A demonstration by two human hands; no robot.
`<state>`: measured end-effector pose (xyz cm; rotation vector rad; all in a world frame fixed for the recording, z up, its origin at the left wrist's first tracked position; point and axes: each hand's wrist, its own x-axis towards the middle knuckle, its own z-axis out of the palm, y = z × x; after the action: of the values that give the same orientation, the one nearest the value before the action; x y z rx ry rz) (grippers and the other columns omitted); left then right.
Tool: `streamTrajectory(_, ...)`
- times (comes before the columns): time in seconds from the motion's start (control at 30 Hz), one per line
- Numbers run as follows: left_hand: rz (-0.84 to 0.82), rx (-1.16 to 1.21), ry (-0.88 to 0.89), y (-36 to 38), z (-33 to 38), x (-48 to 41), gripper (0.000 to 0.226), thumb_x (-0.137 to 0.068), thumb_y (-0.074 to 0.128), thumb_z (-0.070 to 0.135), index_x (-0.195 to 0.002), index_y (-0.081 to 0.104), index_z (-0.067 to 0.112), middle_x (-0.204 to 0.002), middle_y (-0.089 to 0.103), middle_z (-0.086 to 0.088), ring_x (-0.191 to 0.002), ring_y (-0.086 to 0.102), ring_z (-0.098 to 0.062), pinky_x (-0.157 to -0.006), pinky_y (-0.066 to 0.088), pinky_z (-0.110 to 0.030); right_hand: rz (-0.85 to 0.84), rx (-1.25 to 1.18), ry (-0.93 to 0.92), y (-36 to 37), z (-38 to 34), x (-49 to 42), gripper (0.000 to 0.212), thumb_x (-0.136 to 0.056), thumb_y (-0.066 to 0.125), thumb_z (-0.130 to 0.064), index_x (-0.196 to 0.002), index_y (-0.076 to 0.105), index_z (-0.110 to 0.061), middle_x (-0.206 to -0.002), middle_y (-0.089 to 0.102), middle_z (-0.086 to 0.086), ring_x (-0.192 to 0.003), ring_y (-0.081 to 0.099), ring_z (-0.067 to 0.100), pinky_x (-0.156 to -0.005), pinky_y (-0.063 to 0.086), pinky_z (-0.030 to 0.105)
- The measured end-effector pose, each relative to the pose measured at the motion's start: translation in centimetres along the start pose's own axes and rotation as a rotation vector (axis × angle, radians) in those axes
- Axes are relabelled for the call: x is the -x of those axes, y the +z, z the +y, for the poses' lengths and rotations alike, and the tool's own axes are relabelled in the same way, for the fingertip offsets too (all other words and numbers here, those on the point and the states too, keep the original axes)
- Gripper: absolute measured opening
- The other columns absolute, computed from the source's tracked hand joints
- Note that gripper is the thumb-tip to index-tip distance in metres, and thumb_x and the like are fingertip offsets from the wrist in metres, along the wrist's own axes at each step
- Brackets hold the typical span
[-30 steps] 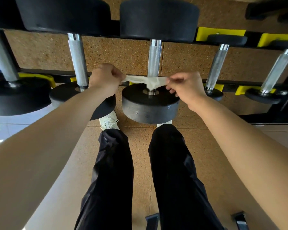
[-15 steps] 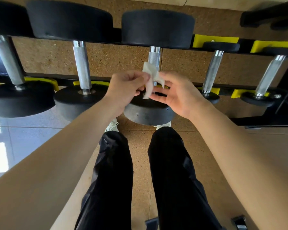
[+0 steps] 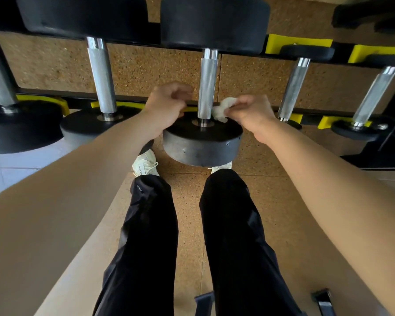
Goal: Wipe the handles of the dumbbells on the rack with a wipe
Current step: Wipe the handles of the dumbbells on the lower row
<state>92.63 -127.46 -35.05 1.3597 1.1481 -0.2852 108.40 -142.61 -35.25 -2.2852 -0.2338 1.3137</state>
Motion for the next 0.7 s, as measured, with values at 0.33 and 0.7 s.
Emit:
streamTrajectory(0.33,-0.399,-0.534,0.057,0.2,0.3,-3.3,0.032,-0.090,0.072,0.008,-0.121,0.071,0.016,-0.107,0.073,0.002,-0.100,0.066,-0.015,-0.077,0.047,-0.018,-0.294,0.176,0.003,1.7,-1.6,-2.5,0.022,-0.086,0.075,-0.012,-0.108,0.073,-0.014,-0.111,0.073,0.003,-0.105,0.067,0.020,-0.100,0.051,0.038)
streamTrajectory(0.7,-0.455,-0.796,0.062,-2.9,0.9,-2.9,0.016,-0.093,0.069,0.040,-0.095,0.072,0.025,-0.096,0.069,0.003,-0.094,0.059,-0.018,-0.086,0.046,-0.034,-0.292,0.405,-0.131,2.1,-1.8,-2.6,0.019,-0.082,0.080,-0.016,-0.098,0.072,-0.022,-0.096,0.067,-0.006,-0.091,0.062,0.011,-0.082,0.047,0.025)
